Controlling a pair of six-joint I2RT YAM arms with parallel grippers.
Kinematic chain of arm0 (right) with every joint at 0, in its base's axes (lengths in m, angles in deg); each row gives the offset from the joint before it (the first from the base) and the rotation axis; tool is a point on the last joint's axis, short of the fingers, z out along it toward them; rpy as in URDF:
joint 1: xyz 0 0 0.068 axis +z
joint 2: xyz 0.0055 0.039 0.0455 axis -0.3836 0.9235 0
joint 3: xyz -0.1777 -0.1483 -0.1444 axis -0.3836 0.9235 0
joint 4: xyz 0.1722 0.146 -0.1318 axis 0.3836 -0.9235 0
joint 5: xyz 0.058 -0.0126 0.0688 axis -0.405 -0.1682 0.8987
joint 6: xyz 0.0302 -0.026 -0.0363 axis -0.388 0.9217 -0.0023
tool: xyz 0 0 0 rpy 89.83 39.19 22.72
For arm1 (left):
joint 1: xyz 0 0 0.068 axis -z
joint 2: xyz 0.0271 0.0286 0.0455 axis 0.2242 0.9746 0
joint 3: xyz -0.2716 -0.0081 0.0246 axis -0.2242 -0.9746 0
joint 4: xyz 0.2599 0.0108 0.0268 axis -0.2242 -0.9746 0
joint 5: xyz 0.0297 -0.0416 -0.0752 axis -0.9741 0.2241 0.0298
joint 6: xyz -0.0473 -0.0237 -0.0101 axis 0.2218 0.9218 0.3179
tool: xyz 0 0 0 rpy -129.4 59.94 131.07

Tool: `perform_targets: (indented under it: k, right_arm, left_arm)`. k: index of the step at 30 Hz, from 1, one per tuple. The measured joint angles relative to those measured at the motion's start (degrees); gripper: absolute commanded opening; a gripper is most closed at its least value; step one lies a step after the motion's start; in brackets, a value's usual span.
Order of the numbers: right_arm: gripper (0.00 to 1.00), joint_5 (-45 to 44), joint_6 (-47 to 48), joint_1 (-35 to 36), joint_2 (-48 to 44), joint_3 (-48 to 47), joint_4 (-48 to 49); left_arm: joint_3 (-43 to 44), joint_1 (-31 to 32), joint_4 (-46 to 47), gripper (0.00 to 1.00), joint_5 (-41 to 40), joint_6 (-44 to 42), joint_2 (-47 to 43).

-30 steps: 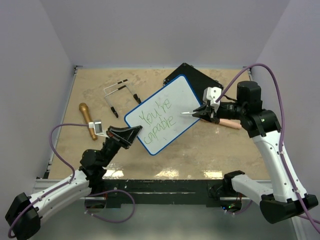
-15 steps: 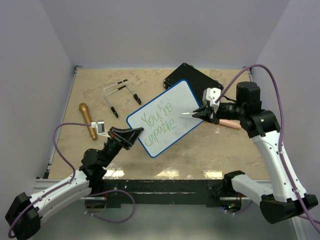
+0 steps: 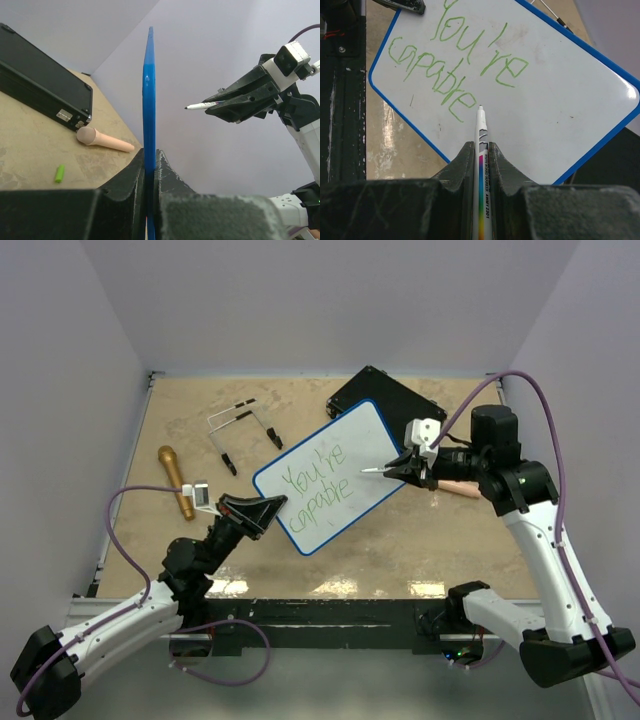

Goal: Write a sentence on the whiteboard

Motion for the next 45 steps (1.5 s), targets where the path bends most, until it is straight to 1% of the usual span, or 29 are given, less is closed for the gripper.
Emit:
perform_targets:
  k: [45]
  right_arm:
    - [0.0,-0.13,0.31,0.0,-0.37,0.92,0.09]
  left_arm:
    - [-0.02,0.0,0.07,0.0,0.07,0.0,1.88]
